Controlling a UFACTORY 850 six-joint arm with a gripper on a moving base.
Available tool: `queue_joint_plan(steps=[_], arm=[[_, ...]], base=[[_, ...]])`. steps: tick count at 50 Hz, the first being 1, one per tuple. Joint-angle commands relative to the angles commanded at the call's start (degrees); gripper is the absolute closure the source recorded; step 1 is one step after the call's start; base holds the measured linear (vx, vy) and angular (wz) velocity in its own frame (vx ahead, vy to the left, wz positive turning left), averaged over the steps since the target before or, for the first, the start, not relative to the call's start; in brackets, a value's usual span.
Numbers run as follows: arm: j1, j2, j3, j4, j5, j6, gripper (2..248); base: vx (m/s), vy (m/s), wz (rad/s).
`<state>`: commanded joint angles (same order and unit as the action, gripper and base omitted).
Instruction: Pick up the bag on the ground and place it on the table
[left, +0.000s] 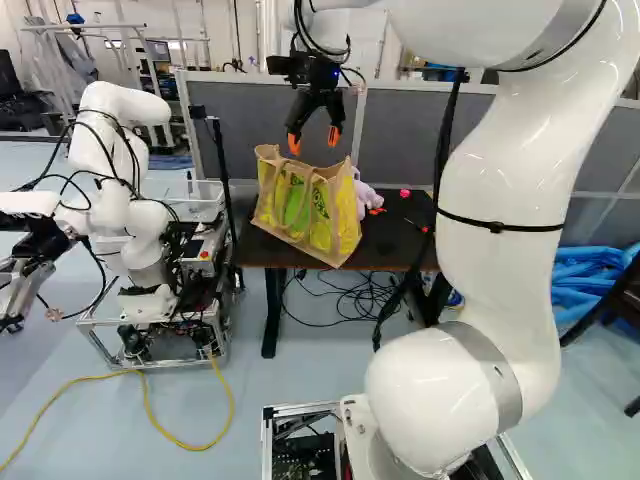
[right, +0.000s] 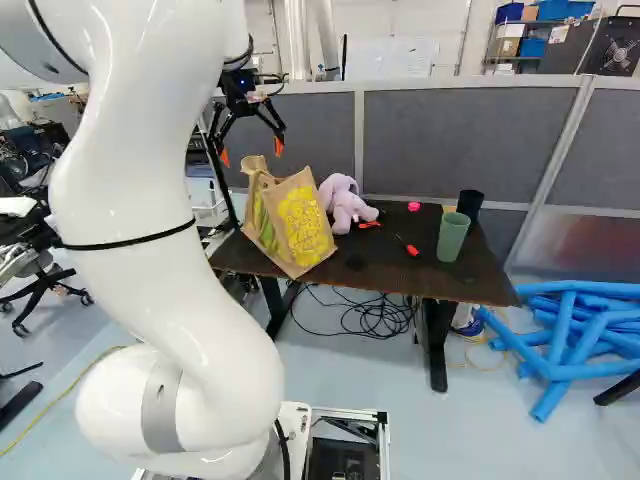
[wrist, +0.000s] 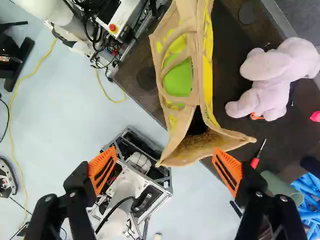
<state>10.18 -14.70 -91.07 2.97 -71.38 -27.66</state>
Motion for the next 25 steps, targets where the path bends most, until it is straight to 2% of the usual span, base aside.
queue_joint_plan(steps=[25], arm=[[0.00, 0.00, 0.00, 0.00, 0.00, 0.00, 3]], base=[[-0.104, -0.003, 0.003]])
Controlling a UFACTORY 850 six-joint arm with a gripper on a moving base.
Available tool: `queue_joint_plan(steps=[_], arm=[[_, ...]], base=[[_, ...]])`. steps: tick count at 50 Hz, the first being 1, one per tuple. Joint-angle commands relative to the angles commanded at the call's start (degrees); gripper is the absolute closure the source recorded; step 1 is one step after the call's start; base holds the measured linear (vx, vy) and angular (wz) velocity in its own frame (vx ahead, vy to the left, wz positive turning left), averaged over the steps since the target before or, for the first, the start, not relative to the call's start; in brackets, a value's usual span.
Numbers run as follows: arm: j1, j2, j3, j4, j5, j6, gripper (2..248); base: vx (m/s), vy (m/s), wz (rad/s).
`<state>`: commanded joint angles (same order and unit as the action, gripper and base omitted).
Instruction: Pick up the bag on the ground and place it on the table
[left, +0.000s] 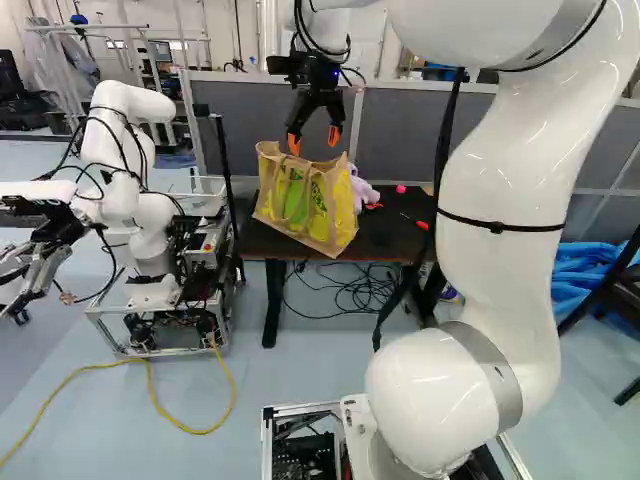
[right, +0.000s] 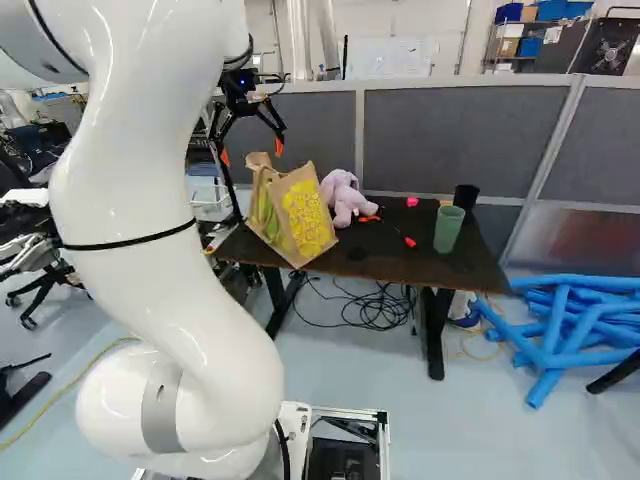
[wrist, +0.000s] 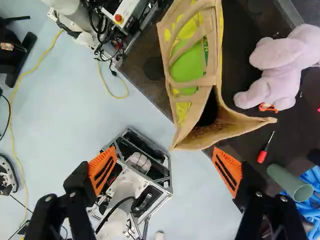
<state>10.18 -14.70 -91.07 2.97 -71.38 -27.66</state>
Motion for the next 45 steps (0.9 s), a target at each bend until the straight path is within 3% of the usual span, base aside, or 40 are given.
queue_joint_plan(steps=[45], arm=[[0.00, 0.00, 0.00, 0.00, 0.00, 0.00, 3]], base=[[-0.118, -0.003, 0.006]])
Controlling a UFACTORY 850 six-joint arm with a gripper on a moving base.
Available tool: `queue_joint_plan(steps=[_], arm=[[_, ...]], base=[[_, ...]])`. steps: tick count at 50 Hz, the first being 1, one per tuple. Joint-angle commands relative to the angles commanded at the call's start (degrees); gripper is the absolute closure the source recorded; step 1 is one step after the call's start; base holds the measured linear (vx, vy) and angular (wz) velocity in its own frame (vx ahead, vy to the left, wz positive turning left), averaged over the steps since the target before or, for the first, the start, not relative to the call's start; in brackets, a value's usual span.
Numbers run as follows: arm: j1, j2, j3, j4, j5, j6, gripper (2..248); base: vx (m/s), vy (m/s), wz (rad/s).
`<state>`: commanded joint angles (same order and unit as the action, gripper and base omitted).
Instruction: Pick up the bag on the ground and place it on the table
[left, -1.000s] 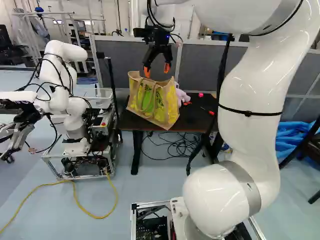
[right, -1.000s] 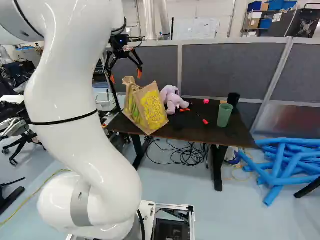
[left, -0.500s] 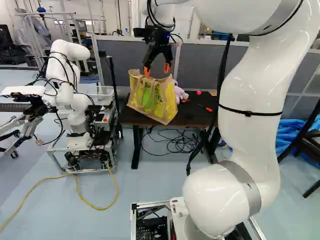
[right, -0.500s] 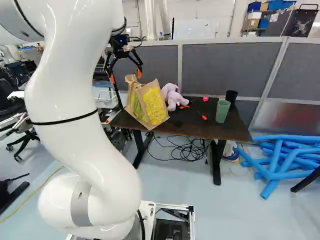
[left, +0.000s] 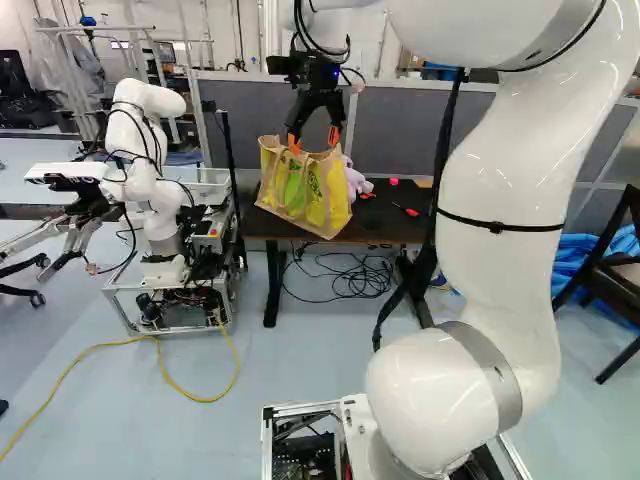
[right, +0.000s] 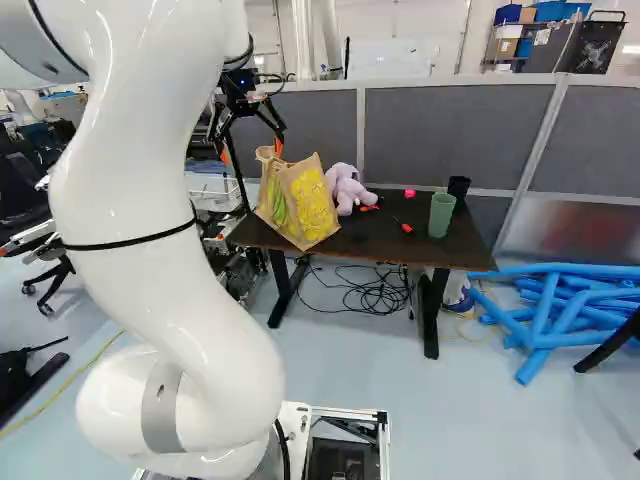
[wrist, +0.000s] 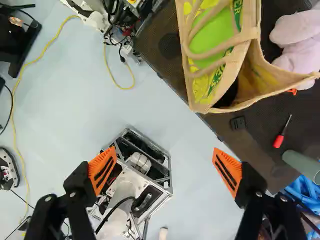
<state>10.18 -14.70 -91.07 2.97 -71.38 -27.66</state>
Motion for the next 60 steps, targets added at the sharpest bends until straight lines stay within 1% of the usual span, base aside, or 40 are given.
queue_joint_plan(steps=[26, 60], arm=[[0.00, 0.00, 0.00, 0.00, 0.00, 0.00, 3], [-0.02, 0.06, 0.17, -0.01, 0.24, 0.05, 3]], base=[[-0.086, -0.002, 0.005], [-0.007, 0.000, 0.000]])
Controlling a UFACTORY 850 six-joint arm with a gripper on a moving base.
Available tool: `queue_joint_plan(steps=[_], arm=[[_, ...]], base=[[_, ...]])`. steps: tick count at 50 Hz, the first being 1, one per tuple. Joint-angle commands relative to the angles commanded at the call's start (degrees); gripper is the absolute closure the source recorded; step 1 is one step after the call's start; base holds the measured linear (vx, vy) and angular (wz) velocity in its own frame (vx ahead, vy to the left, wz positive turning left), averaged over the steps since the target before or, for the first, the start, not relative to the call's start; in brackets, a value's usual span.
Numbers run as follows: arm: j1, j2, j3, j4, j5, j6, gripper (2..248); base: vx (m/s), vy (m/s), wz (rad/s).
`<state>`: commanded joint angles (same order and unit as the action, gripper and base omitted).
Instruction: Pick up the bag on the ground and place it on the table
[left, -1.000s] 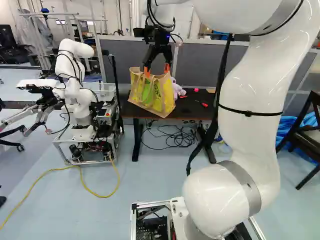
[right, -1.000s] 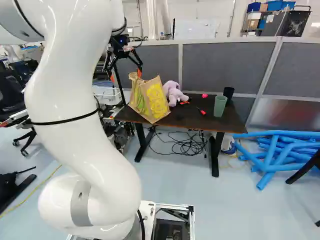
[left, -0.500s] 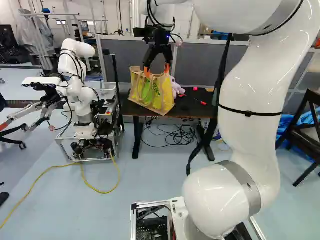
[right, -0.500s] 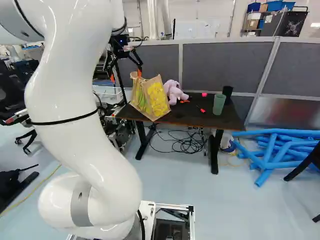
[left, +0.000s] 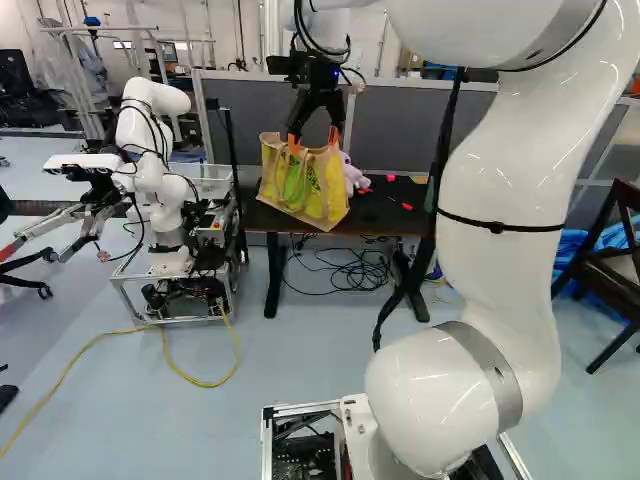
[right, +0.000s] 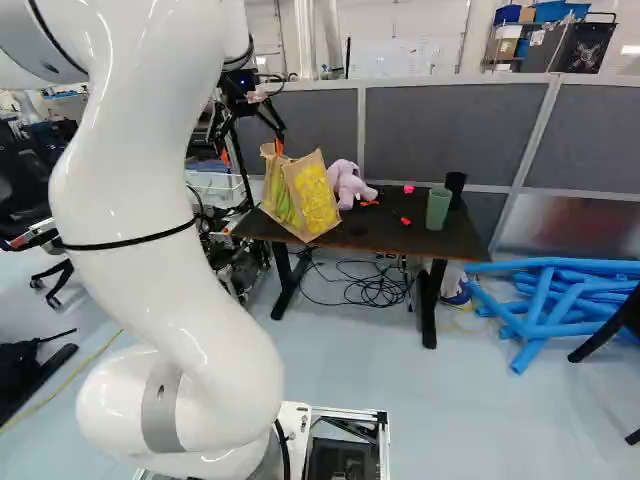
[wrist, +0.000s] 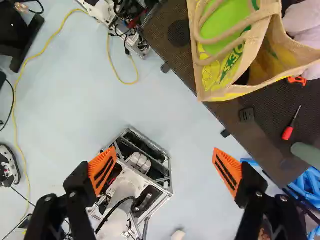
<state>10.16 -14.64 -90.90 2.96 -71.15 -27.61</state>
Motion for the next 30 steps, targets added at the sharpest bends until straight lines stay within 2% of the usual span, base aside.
queue_joint_plan(steps=[30], arm=[[-0.38, 1.16, 3.25, -0.11, 4.58, 1.04, 3]], base=[[0.000, 0.000, 0.000]])
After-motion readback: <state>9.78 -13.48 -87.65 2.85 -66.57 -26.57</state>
